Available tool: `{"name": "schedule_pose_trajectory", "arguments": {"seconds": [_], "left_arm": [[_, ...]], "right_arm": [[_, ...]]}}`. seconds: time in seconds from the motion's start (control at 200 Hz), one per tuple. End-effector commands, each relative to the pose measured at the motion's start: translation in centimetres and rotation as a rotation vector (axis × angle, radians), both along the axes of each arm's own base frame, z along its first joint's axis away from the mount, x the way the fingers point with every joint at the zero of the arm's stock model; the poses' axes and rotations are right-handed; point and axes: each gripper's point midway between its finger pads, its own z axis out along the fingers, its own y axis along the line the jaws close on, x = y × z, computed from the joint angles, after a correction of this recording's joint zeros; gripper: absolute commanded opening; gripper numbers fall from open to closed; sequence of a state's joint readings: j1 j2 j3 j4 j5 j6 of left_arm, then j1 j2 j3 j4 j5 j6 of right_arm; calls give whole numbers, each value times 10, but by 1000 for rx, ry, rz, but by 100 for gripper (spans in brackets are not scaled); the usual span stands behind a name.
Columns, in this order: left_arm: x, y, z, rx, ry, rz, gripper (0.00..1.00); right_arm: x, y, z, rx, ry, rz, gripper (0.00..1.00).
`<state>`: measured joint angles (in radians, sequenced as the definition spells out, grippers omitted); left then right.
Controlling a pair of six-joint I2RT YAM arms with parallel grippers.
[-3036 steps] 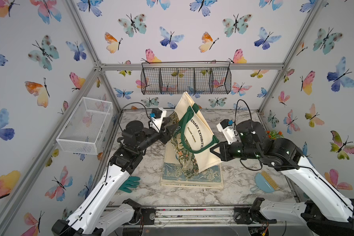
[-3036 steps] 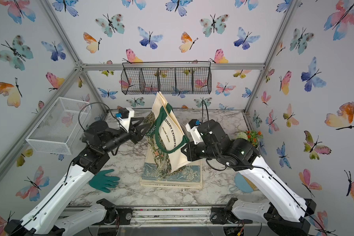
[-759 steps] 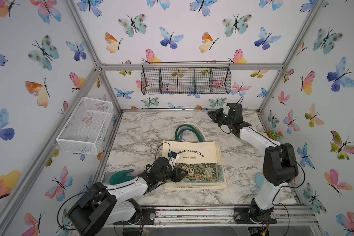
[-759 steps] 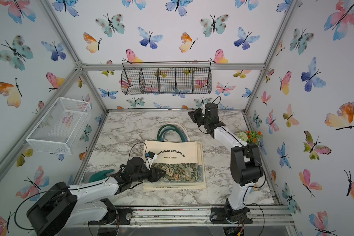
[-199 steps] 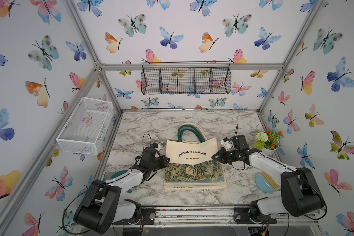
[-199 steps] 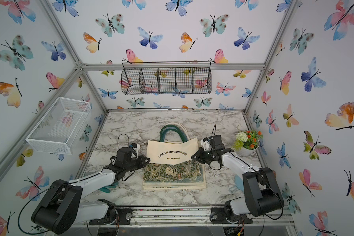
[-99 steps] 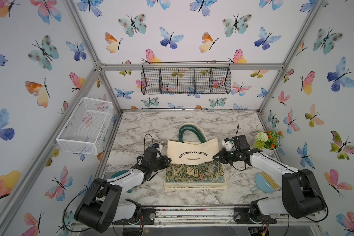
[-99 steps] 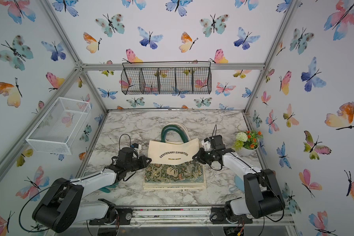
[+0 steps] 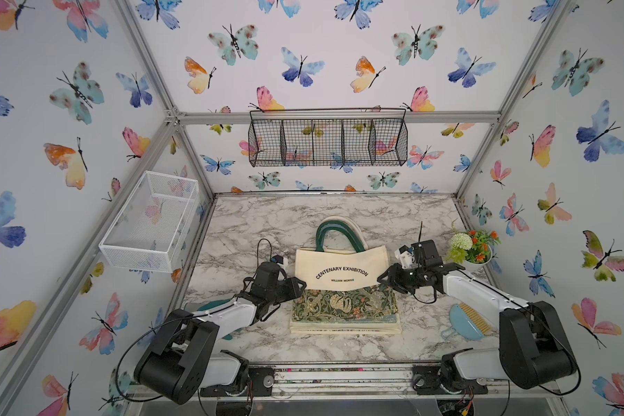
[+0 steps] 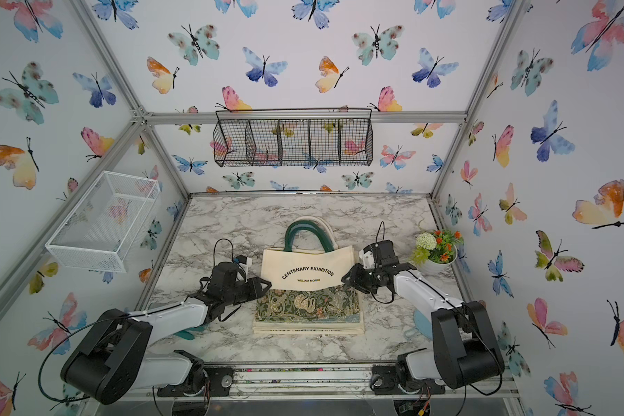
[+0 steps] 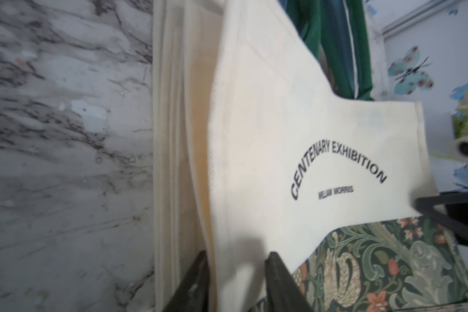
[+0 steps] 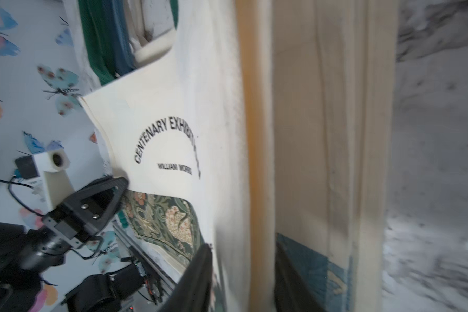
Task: Put away the canvas bag
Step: Adjust the canvas bag at the center of the board.
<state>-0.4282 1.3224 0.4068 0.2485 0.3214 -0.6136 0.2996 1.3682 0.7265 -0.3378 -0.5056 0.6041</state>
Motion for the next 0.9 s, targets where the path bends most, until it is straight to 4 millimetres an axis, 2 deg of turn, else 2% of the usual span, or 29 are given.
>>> {"name": "schedule_pose_trajectory", "arguments": {"seconds": [0.0, 0.1, 0.18, 0.22, 0.275, 0.37, 0.435, 0.506, 0.541, 0.581, 0.736, 0.806, 0.896], "left_arm": [[8, 14, 20, 105, -63, 36, 50], [17, 30, 48, 173, -145, 96, 54], [19, 26, 69, 154, -200, 78, 54], [17, 17, 79, 114, -220, 47, 51], [12, -3, 89, 33, -246, -18, 47], [-10, -49, 93, -104, -255, -160, 38], [-21, -75, 89, -156, -227, -244, 20], [-30, -96, 81, -188, -186, -313, 5], [-33, -103, 78, -202, -171, -331, 0], [-34, -106, 72, -213, -154, -332, 0], [-35, -100, 39, -211, -87, -282, 0], [-37, -94, 20, -188, -58, -260, 0], [-39, -82, -4, -169, -20, -220, 0]], "right_arm": [[6, -34, 16, -194, -93, -61, 49], [17, -53, 48, -284, -209, -112, 53], [20, -52, 72, -266, -281, -111, 54], [19, -41, 80, -209, -301, -75, 52], [12, -14, 88, -61, -321, 28, 48], [-11, 32, 86, 260, -252, 157, 37], [-20, 51, 86, 430, -219, 188, 28], [-21, 61, 87, 513, -226, 195, 20], [-20, 63, 84, 528, -224, 192, 17], [-19, 66, 77, 537, -214, 185, 13], [-28, 83, 36, 565, -132, 185, 6], [-33, 80, 16, 565, -99, 158, 5], [-43, 72, -19, 504, -39, 135, 4]]}}
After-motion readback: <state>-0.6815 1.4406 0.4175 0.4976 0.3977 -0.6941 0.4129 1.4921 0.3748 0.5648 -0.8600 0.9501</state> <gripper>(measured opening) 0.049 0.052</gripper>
